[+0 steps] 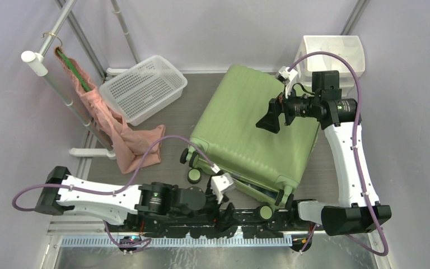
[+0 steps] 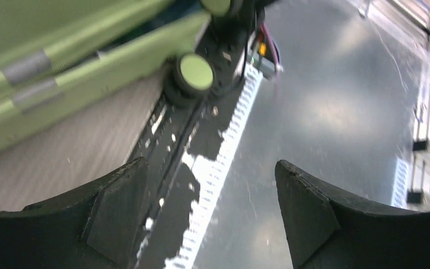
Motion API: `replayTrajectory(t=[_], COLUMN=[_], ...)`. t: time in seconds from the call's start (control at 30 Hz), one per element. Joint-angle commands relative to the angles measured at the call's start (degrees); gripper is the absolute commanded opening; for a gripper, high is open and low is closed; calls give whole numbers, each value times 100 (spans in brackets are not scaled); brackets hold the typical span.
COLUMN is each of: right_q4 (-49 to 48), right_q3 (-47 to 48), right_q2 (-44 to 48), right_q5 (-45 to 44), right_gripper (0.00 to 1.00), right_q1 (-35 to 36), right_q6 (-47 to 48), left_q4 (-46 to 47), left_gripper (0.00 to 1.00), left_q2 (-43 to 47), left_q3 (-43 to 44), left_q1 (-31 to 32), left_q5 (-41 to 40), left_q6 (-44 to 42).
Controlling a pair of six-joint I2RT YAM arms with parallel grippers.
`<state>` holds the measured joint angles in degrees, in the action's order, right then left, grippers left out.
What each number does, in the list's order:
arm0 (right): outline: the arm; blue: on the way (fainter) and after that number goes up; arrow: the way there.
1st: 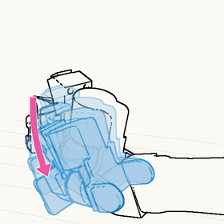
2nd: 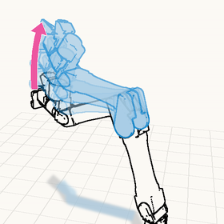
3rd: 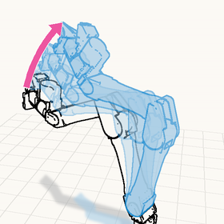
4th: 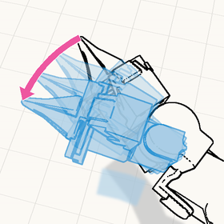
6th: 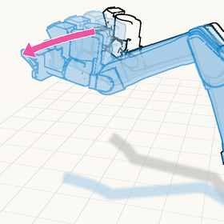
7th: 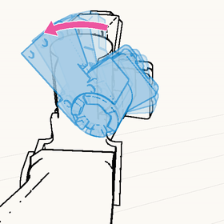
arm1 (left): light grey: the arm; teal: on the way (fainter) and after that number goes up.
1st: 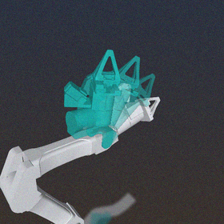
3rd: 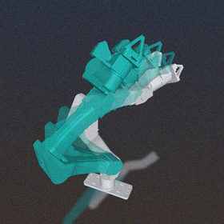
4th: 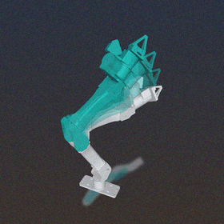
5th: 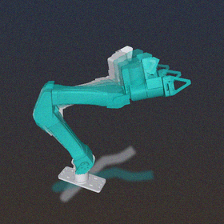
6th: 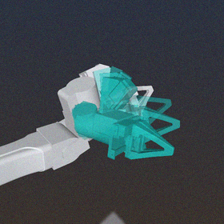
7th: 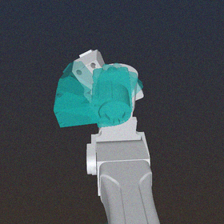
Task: Open, take out, and arrange the luggage
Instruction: Unzip the luggage at the center of the board, then open the luggage at the center of the board.
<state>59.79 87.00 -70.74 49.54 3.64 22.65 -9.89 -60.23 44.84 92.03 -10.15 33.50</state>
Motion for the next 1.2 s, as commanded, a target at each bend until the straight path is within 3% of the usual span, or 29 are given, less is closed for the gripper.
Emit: replayTrajectory(t=[0.0, 0.1, 0.27, 0.73, 0.97, 1.07, 1.17], right_q4=[-189, -170, -193, -120, -18, 24, 42], right_q3=[-7, -29, -94, -100, -96, -112, -125], right_q2=[212, 240, 276, 236, 235, 227, 218], right_q5=[-110, -239, -352, -214, -158, -109, -72], right_gripper=[100, 100, 100, 100, 100, 100, 100], right_q1=[-95, -132, -265, -725, -859, -891, -908], right_q6=[-102, -99, -154, -136, -29, 1, 19], left_q4=[539, 433, -665, -2408, -2907, -3214, -3417], left_gripper=[84, 87, 92, 93, 83, 63, 56], left_q2=[-788, -1676, -3296, -5142, -5672, -5856, -6000], left_q3=[967, 1840, 3726, 6065, 6625, 6832, 7010], left_q1=[186, 229, 298, 307, 307, 307, 298], left_q5=[-1550, -1847, -2512, -3321, -3299, -3393, -3423], left_q6=[-378, -196, 301, 1375, 1645, 1694, 1679])
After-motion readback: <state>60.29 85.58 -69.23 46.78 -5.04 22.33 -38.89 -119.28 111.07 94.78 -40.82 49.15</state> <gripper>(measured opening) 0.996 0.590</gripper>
